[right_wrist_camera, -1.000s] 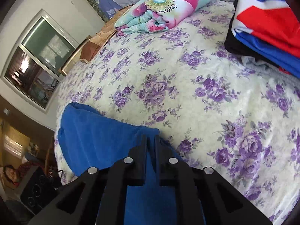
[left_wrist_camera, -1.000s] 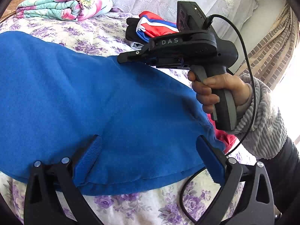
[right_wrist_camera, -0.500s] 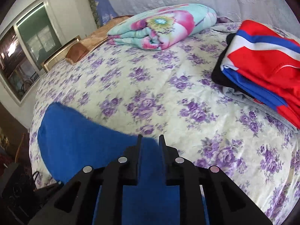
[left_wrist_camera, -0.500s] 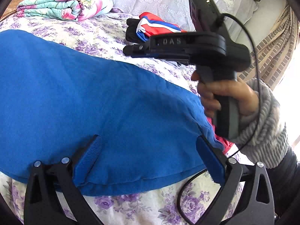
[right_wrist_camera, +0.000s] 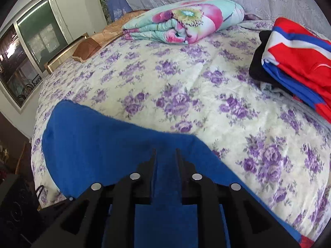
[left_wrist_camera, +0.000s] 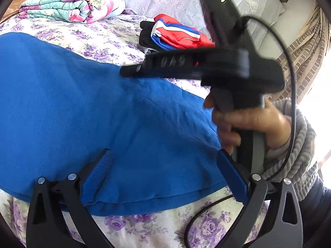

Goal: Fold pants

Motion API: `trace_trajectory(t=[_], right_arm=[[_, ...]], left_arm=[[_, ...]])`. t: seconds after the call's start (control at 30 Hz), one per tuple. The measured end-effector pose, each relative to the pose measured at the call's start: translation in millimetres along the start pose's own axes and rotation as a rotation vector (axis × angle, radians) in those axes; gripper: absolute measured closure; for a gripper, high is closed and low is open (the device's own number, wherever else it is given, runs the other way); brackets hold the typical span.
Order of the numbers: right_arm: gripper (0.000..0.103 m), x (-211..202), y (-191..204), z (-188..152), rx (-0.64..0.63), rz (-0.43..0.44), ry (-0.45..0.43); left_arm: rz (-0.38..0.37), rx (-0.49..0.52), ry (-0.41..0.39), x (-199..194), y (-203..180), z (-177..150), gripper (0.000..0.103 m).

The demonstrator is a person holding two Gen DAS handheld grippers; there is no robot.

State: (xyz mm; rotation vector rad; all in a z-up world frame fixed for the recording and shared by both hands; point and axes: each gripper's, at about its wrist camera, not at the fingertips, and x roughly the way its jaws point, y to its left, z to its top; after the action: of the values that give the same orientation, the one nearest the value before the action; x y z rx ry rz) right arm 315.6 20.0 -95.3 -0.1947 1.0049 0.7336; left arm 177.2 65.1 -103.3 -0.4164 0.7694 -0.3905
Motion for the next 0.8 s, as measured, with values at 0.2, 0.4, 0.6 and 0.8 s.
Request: trace_trajectory(t=[0.2, 0.4, 0.6, 0.8], right_arm=[[0.076, -14.0, -30.8, 9.3, 0.189, 0.008, -0.145], [0.049, -120.5, -74.3, -41.1, 0.296, 0.030, -0.373], [0.039, -215.4, -150.0, -174.7, 0.605, -0.012, -0.535], [0.028, -258.1, -199.1, -300.0, 0.935, -0.005, -0.569]], left_arm=[[0.000, -0.002, -0.001, -0.5, 0.0, 0.2, 0.005], [-0.006, -0.005, -0.004, -0.8, 0.7, 0.4, 0.005], [-0.011, -0.007, -0.007, -0.7, 1.9, 0.9, 0.005], [-0.011, -0.008, -0.008, -1.3, 1.5, 0.2, 0.005]])
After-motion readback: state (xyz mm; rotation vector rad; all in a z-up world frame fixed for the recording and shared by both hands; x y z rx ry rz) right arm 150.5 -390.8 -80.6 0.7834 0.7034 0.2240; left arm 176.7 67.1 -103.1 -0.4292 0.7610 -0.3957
